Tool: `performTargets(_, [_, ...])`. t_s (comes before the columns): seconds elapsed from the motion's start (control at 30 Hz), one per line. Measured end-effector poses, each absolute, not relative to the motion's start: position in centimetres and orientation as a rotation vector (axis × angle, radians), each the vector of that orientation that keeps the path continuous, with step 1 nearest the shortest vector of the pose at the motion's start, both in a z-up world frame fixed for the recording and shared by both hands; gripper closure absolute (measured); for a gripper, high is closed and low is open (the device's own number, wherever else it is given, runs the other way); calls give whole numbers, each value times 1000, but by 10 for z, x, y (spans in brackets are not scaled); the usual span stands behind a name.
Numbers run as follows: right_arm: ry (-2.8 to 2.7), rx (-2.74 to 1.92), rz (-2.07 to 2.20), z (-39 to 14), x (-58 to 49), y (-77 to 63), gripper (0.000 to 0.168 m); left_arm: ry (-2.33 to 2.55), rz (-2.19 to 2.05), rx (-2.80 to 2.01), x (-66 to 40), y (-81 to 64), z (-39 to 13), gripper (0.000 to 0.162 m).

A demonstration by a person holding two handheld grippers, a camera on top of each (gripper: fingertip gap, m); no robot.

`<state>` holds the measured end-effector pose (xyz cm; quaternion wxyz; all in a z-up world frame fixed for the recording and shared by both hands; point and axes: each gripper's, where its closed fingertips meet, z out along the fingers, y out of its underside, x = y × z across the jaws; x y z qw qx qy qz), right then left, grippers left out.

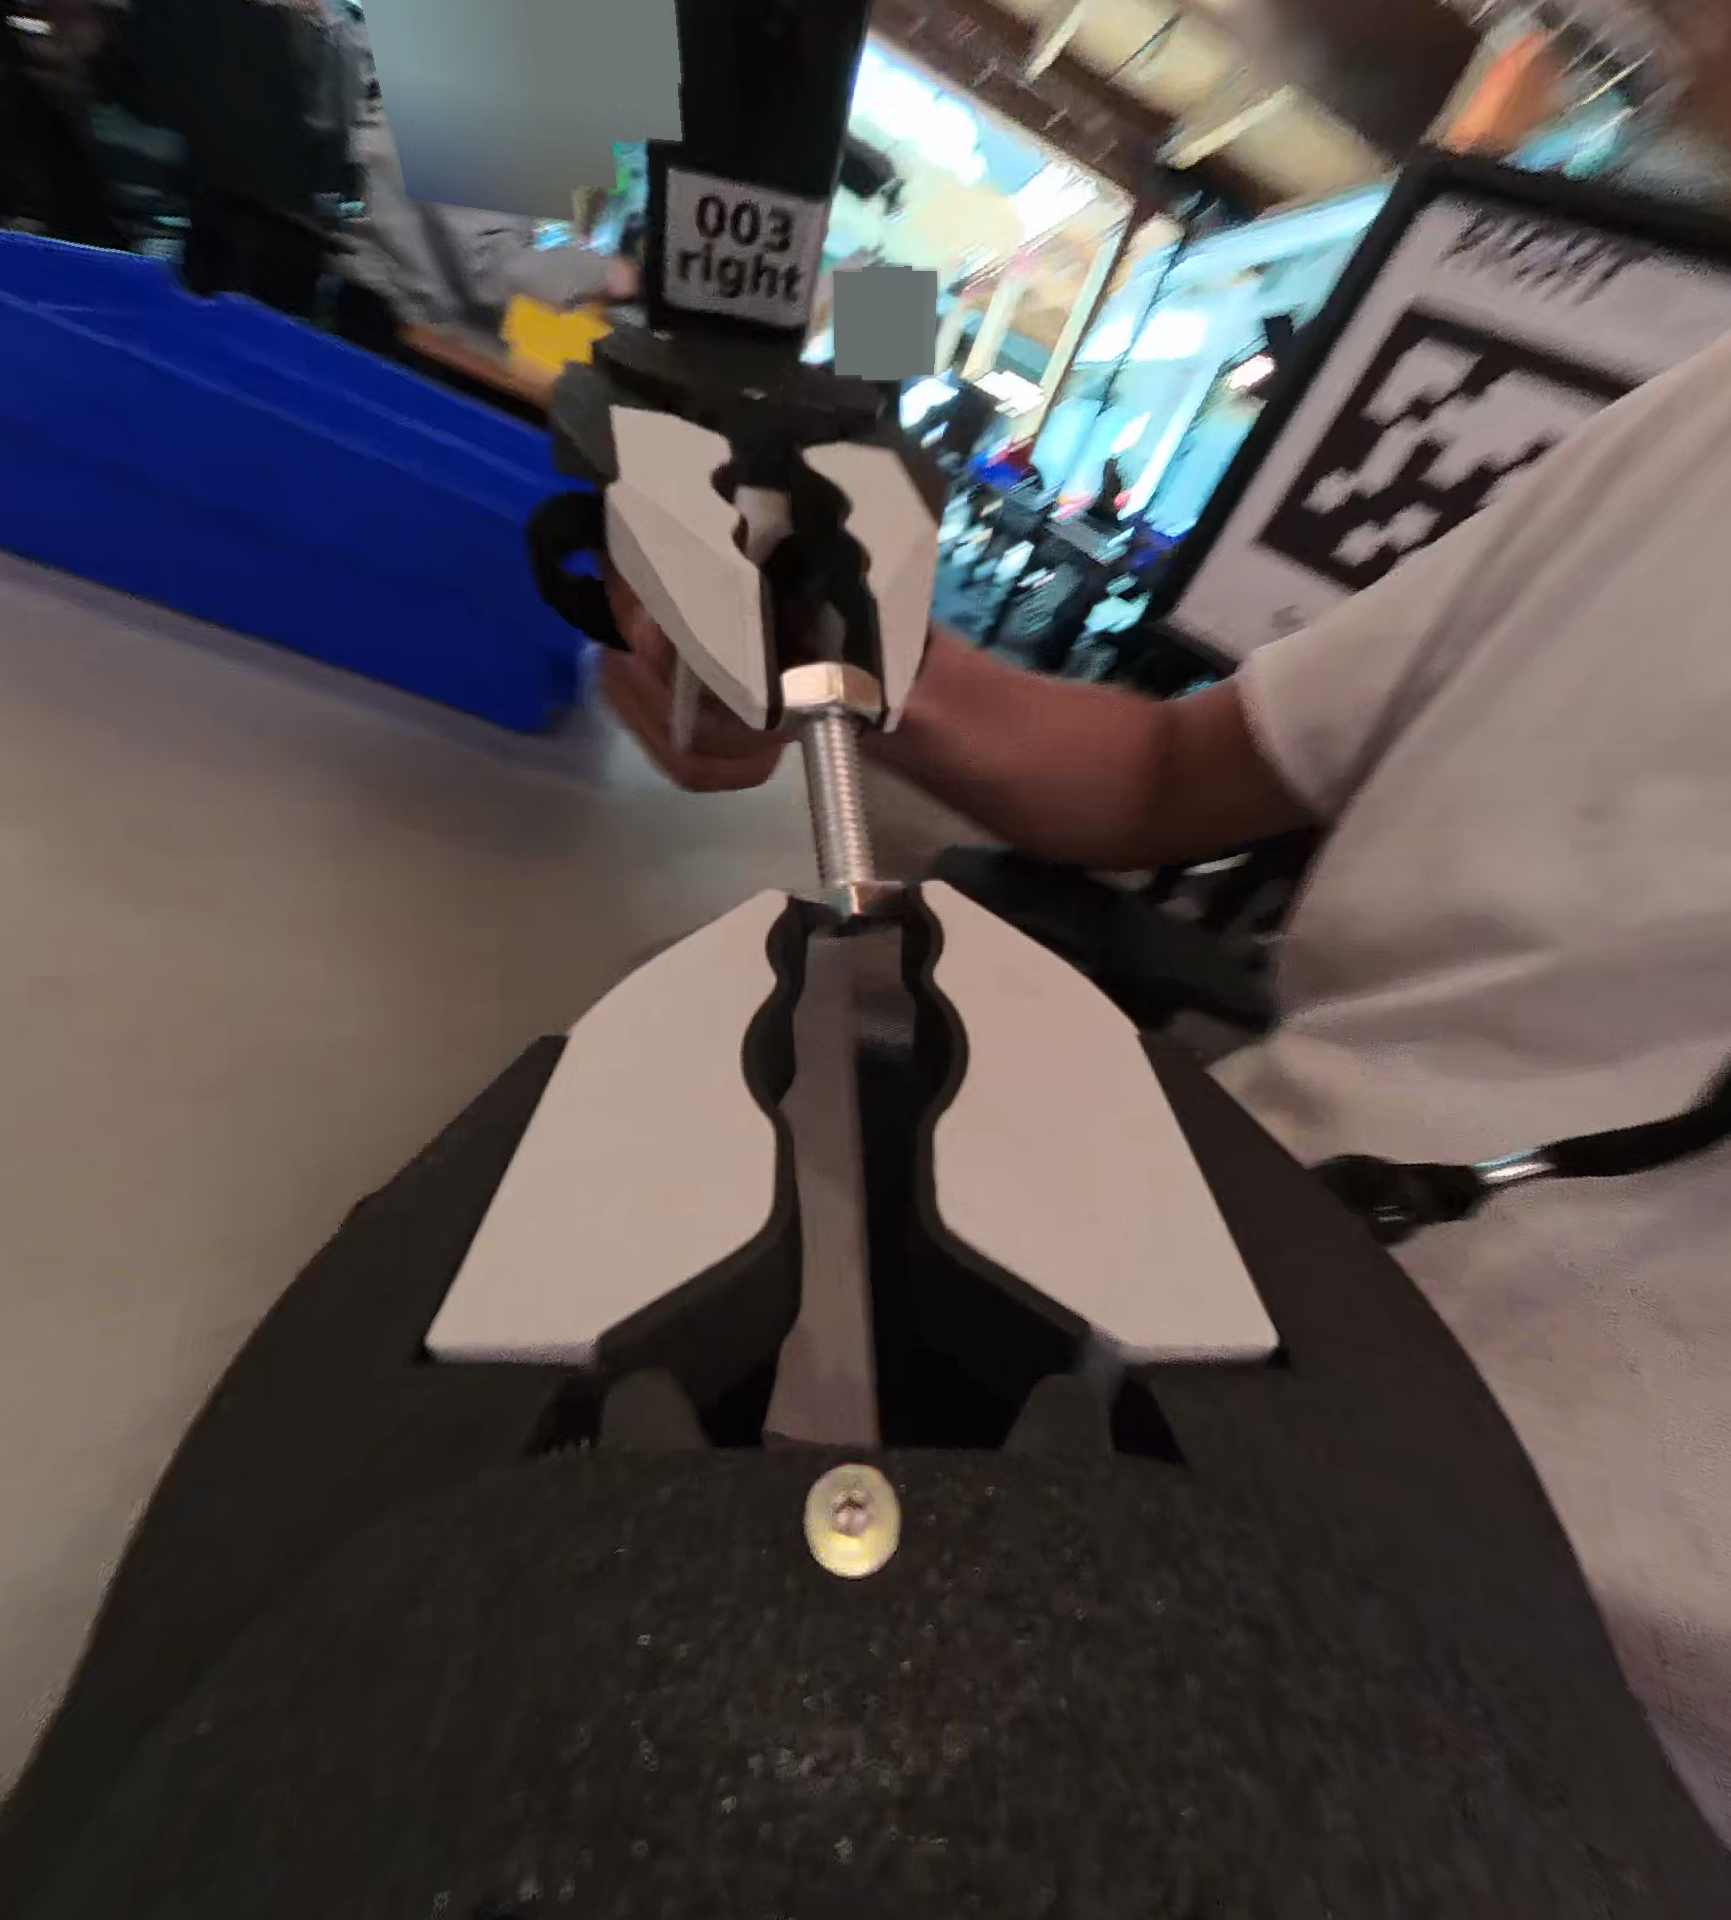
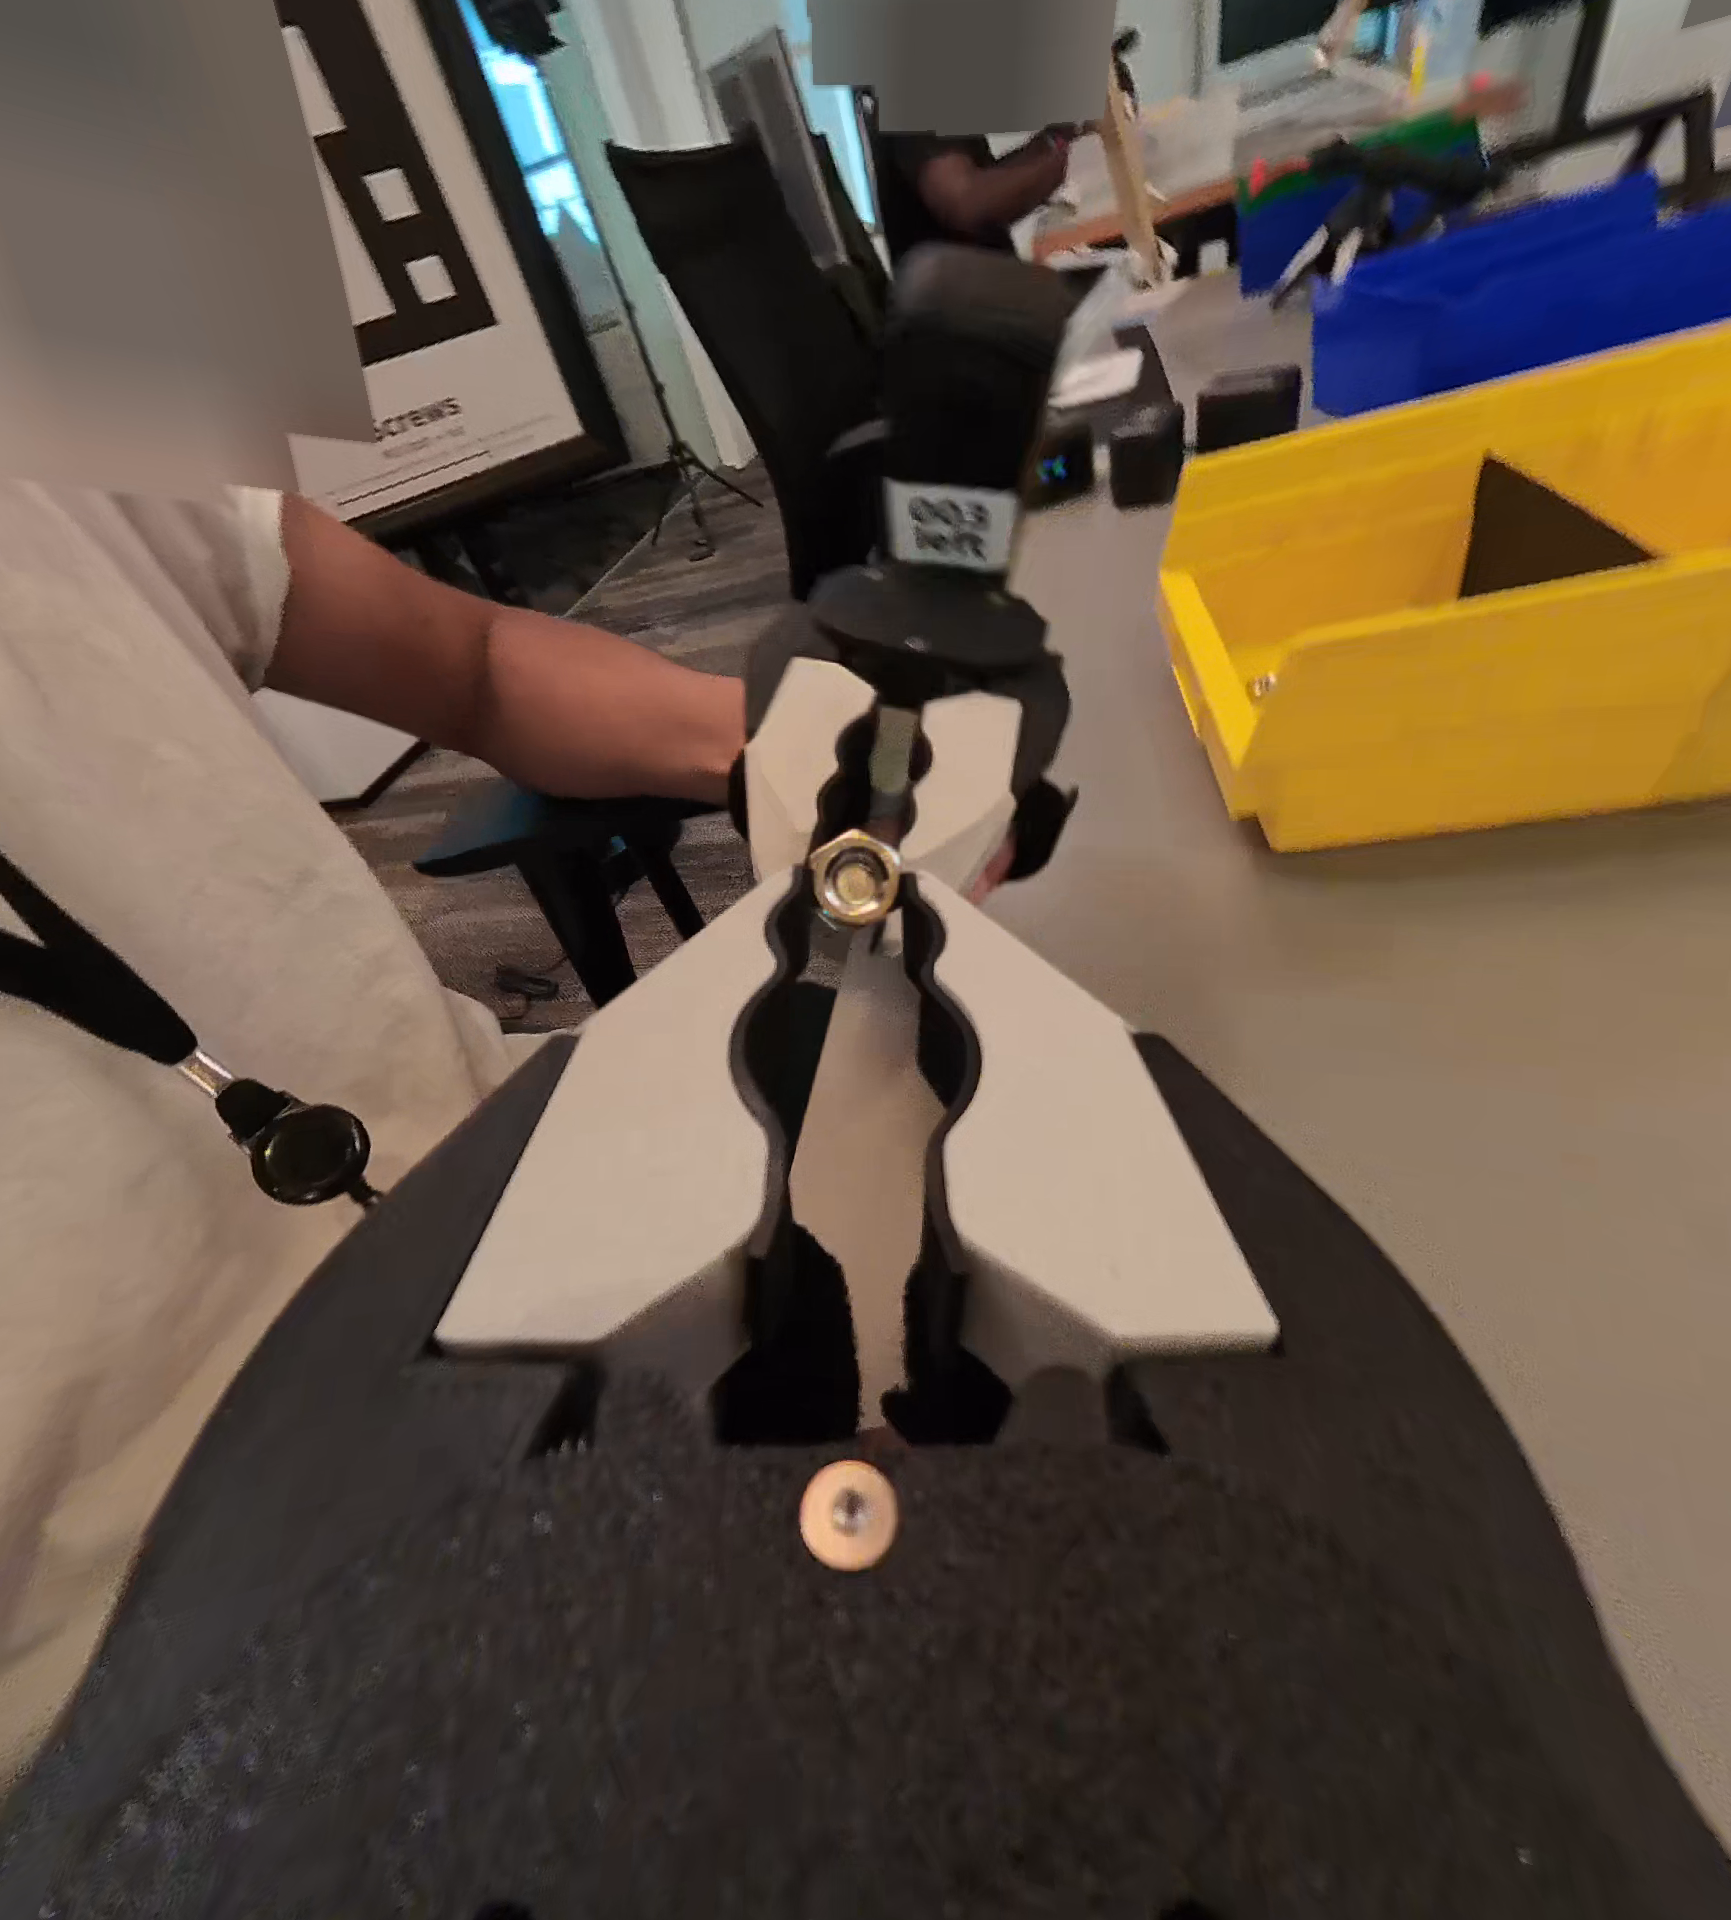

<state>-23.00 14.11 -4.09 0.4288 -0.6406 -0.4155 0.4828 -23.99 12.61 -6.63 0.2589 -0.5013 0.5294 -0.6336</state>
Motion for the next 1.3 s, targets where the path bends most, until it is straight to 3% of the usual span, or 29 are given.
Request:
performTargets(0.17, [-828,-1792,1285,-65,-221,156,152,1505,-1215,-1403,-232,146,-91,144])
performTargets(0.4, [-452,-1948,1323,-81,-217,172,151,1511,-920,-1427,-231,165,-106,144])
performTargets(1.3, [-430,-1975,1268,-83,-217,173,144,1481,-977,-1458,-230,169,-108,144])
